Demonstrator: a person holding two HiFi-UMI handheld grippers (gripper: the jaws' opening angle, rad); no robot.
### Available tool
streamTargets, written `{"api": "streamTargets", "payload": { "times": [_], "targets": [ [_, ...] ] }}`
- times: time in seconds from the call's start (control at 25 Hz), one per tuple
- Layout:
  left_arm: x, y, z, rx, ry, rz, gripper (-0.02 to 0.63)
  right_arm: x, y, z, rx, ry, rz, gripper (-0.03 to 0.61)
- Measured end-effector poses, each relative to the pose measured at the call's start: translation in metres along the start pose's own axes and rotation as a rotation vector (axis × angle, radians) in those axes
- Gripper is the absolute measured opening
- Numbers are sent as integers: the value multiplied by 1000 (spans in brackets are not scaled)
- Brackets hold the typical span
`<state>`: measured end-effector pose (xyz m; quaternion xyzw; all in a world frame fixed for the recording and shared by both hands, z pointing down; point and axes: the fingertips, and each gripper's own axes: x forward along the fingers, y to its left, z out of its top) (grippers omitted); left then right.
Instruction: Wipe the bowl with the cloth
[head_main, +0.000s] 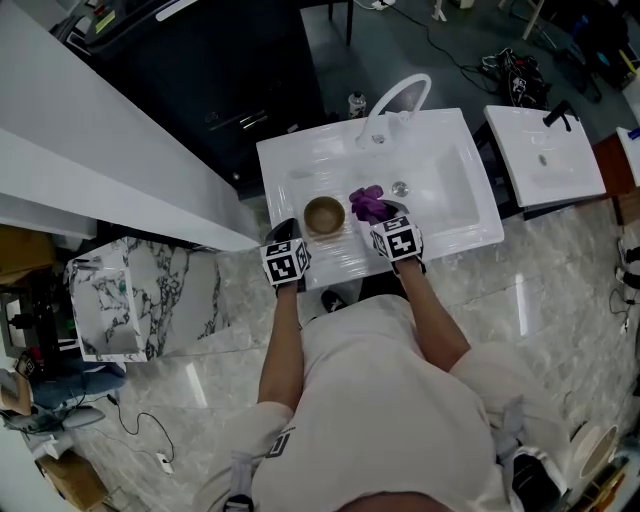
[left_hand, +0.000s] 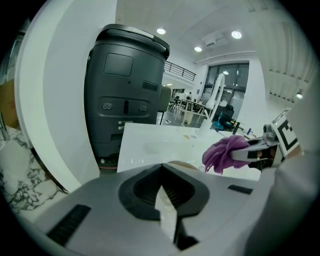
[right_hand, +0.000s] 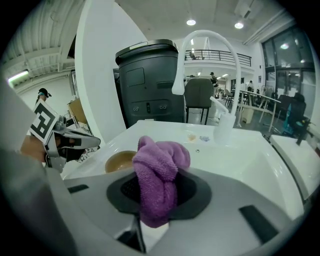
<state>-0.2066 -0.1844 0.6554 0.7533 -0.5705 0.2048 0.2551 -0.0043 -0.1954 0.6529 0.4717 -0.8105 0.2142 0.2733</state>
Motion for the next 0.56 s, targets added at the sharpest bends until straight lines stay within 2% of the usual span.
{"api": "streamTargets", "payload": {
  "times": [0.56],
  "targets": [
    [1, -1, -13, 9, 19, 8, 8, -3, -2, -2, -9, -7, 1, 89]
  ]
}}
